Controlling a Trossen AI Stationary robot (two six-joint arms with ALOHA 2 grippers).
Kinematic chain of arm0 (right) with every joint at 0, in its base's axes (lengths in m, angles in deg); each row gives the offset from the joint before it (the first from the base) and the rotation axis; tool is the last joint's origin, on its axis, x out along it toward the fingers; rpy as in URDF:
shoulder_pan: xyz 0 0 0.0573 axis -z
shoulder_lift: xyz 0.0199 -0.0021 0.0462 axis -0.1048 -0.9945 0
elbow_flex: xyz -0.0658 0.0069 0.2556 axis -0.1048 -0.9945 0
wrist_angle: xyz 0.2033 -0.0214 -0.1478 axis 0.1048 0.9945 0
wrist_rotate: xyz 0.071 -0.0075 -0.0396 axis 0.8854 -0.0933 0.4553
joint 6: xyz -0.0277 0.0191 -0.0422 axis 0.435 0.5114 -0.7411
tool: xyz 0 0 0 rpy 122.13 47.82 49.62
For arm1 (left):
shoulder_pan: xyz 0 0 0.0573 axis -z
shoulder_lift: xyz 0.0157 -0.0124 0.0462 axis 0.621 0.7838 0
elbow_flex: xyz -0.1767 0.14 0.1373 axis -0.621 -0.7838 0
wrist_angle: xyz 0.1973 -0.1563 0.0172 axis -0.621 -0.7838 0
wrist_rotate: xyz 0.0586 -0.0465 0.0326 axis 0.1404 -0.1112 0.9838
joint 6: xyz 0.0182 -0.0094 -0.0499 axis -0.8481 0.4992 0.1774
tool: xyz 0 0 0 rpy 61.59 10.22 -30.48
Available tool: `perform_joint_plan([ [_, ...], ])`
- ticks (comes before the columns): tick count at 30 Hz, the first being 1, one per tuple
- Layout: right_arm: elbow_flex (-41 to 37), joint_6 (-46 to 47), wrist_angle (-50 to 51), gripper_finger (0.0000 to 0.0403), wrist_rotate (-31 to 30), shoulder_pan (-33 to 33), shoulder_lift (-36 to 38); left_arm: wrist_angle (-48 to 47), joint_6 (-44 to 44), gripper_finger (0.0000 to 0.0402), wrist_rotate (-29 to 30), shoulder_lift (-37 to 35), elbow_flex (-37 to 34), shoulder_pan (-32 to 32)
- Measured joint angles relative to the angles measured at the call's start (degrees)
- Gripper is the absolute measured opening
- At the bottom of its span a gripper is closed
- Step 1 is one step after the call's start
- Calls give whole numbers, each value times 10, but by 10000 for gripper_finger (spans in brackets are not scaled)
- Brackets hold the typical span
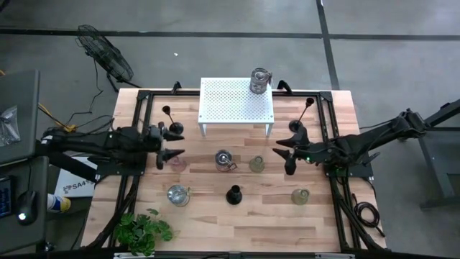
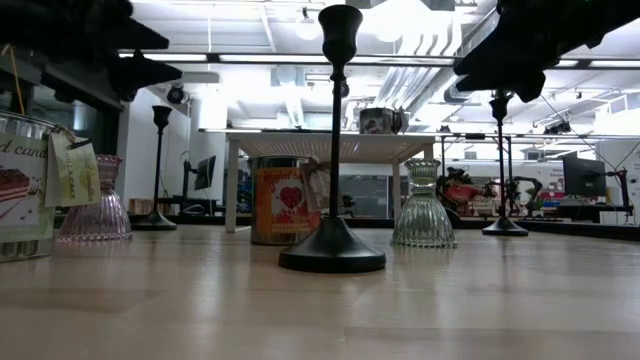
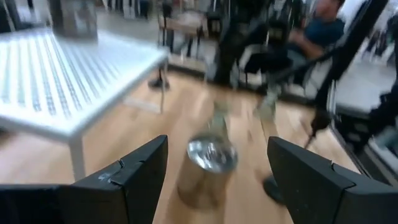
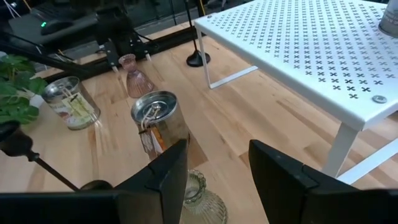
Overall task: Pick & Place candle stick holders
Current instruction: Align the left scented candle on the shelf with the other scented candle
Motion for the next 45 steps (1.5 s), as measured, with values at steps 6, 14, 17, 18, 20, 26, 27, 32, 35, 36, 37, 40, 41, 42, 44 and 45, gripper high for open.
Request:
perform_joint_plan([
  [6,0,-2,10,162,1,0,5,-179,77,269,-64,79,116,0],
  [14,0,-3,16,162,3,0,5,-318,193,269,-133,155,215,0],
  [17,0,-2,25,162,4,0,5,-344,221,269,-157,168,224,0],
  [18,0,-2,30,162,4,0,5,-349,232,269,-165,171,225,0],
  [20,0,-2,34,162,5,0,5,-363,251,269,-176,171,226,1],
  [26,0,-1,38,162,8,0,5,-385,327,269,-160,171,226,55],
  [27,0,-1,39,162,8,0,5,-384,342,269,-150,171,226,70],
  [32,0,0,39,162,8,0,5,-385,428,269,-87,180,226,162],
  [35,0,0,39,162,8,0,5,-397,490,269,-49,195,226,215],
  [36,0,0,39,162,8,0,5,-404,513,269,-44,203,226,231],
  [37,0,0,39,162,8,0,5,-413,538,269,-43,211,226,245],
  [40,0,0,39,162,8,0,5,-436,612,269,-46,242,226,281],
  [41,0,0,39,162,8,0,5,-441,633,269,-49,252,226,290],
  [42,0,0,39,162,8,0,5,-443,652,269,-50,263,226,298],
  [44,0,0,39,162,8,0,5,-442,685,269,-51,286,226,310],
  [45,0,0,39,162,10,0,5,-440,698,269,-53,297,226,313],
])
